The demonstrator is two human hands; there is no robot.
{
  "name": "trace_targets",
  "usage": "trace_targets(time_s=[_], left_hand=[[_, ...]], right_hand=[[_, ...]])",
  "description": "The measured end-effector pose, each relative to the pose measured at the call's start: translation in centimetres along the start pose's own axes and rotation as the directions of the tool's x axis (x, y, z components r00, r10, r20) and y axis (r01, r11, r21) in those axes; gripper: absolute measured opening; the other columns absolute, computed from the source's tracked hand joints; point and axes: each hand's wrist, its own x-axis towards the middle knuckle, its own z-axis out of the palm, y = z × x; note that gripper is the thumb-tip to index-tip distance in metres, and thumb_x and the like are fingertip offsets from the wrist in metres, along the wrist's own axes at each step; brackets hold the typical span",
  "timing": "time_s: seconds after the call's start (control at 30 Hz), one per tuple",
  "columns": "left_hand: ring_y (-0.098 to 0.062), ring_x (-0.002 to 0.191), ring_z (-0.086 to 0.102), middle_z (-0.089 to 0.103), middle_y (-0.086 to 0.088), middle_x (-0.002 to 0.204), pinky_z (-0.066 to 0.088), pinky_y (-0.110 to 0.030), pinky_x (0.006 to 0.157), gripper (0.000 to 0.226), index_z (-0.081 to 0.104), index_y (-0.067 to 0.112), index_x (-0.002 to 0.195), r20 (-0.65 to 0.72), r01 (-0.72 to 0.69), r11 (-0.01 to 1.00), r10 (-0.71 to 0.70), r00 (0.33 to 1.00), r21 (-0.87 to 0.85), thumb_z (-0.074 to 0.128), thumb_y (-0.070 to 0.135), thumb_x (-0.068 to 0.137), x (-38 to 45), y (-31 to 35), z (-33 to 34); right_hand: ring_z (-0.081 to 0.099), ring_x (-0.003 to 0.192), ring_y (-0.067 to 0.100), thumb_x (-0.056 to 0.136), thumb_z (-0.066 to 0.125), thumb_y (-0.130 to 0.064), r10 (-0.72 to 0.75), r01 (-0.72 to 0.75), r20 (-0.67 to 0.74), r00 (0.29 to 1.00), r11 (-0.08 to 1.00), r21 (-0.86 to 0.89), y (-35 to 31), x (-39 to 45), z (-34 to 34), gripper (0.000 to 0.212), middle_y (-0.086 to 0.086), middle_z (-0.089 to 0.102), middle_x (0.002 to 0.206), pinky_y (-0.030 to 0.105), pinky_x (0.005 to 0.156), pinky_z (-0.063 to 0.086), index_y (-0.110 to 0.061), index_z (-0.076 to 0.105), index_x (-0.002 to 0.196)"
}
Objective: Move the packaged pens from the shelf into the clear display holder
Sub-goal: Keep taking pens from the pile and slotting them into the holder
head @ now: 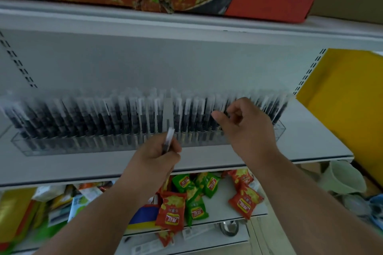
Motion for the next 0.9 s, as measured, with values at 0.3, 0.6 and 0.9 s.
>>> trace_targets(time_s=[0.3,0.6,0.9], left_hand=[[-0.012,0.057,0.036,0.041,0.007,0.062,0.031,-0.038,0.057,0.025,0.056,0.037,0.076,0.204,-0.253,0.956,0.222,0.954,0.145,0.044,0.055,0.088,0.9,1.0,4.2],[-0.009,0.055,0.042,0.048,0.005,0.063,0.036,-0.021,0.054,0.031,0.062,0.027,0.086,0.241,-0.254,0.961,0.222,0.945,0.109,0.041,0.043,0.100,0.3,0.1,5.2],[-0.003,0.058,0.046,0.050,0.015,0.065,0.034,-0.014,0.051,0.015,0.052,0.032,0.085,0.062,-0.297,0.839,0.303,0.951,0.455,0.047,0.039,0.097,0.8,0.7,6.3]], right_hand=[[0.057,0.057,-0.002,0.088,0.072,-0.030,-0.115,0.009,0.320,0.940,0.949,0.316,-2.4,-2.2,-1.9,0.012,-0.012,0.069,0.068,0.011,0.054,0.041,-0.020,0.074,0.081],[0.047,0.051,0.011,0.096,0.059,-0.018,0.088,-0.167,0.175,0.981,0.847,0.505,-1.1,-1.7,-3.6,0.015,-0.001,0.053,0.057,0.021,0.050,0.040,-0.011,0.067,0.085],[0.062,0.057,0.009,0.091,0.067,-0.026,0.157,-0.200,0.125,0.980,0.830,0.521,-0.3,-1.2,-3.2,0.012,-0.001,0.065,0.064,0.027,0.059,0.053,-0.016,0.070,0.085]])
